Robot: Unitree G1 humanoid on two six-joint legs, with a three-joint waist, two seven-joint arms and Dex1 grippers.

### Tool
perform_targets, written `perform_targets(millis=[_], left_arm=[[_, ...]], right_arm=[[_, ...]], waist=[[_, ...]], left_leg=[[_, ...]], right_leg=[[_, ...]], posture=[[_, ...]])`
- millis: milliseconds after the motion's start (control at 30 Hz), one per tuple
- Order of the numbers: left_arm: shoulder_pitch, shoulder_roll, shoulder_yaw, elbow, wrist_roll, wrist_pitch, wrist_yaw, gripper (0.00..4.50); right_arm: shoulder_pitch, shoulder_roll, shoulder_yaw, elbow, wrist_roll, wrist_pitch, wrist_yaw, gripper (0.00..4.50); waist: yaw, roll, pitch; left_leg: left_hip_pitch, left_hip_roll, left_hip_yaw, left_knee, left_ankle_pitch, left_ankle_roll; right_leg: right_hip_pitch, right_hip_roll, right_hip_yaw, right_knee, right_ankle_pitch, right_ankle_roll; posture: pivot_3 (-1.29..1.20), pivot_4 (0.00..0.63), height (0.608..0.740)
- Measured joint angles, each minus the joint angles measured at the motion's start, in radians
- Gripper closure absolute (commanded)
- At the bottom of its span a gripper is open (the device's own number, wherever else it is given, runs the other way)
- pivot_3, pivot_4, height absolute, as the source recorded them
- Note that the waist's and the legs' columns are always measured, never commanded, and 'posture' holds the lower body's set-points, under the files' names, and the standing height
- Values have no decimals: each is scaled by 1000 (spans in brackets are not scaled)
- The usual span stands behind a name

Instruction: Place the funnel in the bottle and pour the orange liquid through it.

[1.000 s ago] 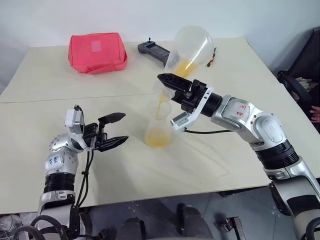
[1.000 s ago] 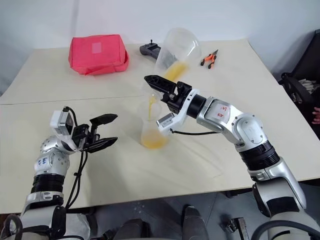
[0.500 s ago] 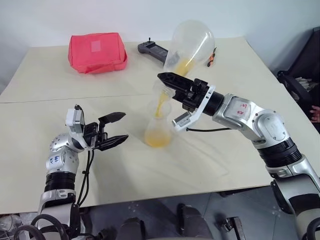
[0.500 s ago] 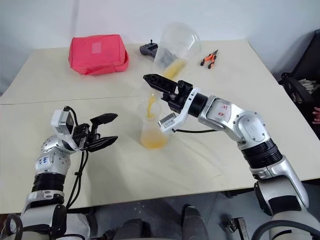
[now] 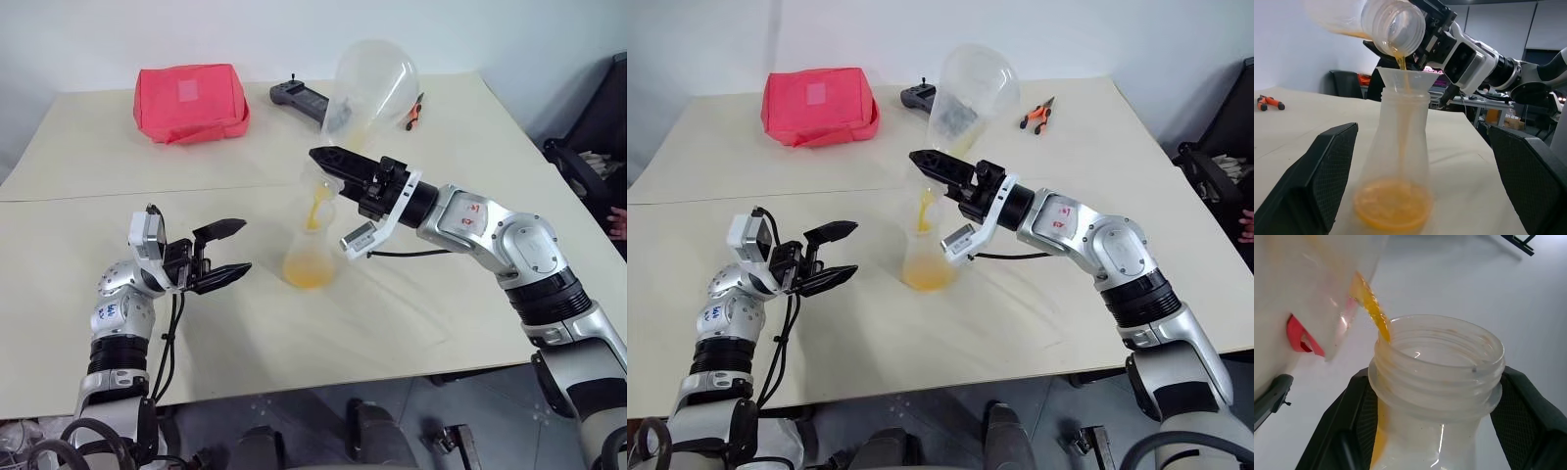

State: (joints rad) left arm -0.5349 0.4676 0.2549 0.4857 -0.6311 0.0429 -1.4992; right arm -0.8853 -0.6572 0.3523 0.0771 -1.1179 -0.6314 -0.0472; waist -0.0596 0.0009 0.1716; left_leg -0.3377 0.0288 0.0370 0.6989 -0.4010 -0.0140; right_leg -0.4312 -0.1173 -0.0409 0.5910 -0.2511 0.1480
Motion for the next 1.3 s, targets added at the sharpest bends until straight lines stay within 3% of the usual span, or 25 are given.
perform_targets(millis=[867, 1033, 1300], left_arm=[[-4, 0, 0, 3, 0, 0, 0, 0], [-6, 0, -1, 3, 5, 2, 14, 0], [-38, -4, -8, -7, 7, 59, 77, 0]], right_arm=[[-15, -2, 29, 27, -4, -16, -28, 1715], [11, 7, 10, 4, 92, 24, 48, 1715], [150, 113, -113, -103, 410, 250, 276, 1715]], waist=[[-1, 0, 0], [0, 0, 0], [1, 0, 0]], left_leg=[[0, 0, 0, 0, 0, 0], [0, 0, 0, 0, 0, 0], [0, 0, 0, 0, 0, 0]], right_leg=[[0, 0, 0, 0, 0, 0], [0, 0, 0, 0, 0, 0], [0, 0, -2, 0, 0, 0]], posture=[[0, 150, 740], [0, 150, 740], [0, 150, 740]])
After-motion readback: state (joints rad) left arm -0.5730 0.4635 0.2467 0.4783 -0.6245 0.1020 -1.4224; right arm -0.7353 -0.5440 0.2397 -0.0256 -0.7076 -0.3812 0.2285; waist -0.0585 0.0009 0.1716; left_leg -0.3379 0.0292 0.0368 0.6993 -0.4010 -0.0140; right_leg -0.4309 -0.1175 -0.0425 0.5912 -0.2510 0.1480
